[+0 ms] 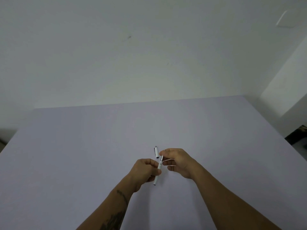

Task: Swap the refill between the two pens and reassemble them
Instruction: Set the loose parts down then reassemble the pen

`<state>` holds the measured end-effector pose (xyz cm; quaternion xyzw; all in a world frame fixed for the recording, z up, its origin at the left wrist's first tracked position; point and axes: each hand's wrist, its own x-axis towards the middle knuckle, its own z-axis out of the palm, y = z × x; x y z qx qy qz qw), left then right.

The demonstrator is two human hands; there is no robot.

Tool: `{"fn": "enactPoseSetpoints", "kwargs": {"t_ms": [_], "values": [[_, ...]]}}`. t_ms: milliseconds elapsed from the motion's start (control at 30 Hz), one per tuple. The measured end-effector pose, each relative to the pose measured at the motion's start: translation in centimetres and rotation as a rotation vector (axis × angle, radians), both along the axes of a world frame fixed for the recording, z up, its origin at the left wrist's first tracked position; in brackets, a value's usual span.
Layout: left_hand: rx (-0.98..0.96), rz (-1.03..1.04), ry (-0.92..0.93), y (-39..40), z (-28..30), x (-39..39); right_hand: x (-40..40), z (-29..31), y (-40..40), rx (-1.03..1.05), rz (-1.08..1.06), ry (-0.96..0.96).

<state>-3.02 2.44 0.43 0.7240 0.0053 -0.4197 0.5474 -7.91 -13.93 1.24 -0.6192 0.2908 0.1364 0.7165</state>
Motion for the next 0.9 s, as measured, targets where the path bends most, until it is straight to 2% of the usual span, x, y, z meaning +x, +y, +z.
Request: {"fn": "enactPoseSetpoints", "kwargs": {"t_ms": [100, 300, 900], "values": [[-0.003, 0.004, 0.017, 0.1, 0.2, 0.1, -0.2, 0.1, -0.3, 0.057, -0.011, -0.006], [-0.007, -0.003, 0.045, 0.3, 0.2, -0.2, 0.0, 0.0, 0.1, 0.002, 0.039, -0.01], [-0.024, -0.042, -0.083, 0.9, 0.1, 0.2, 1.1, 0.6, 0.7, -0.176, 0.084, -0.043]]}}
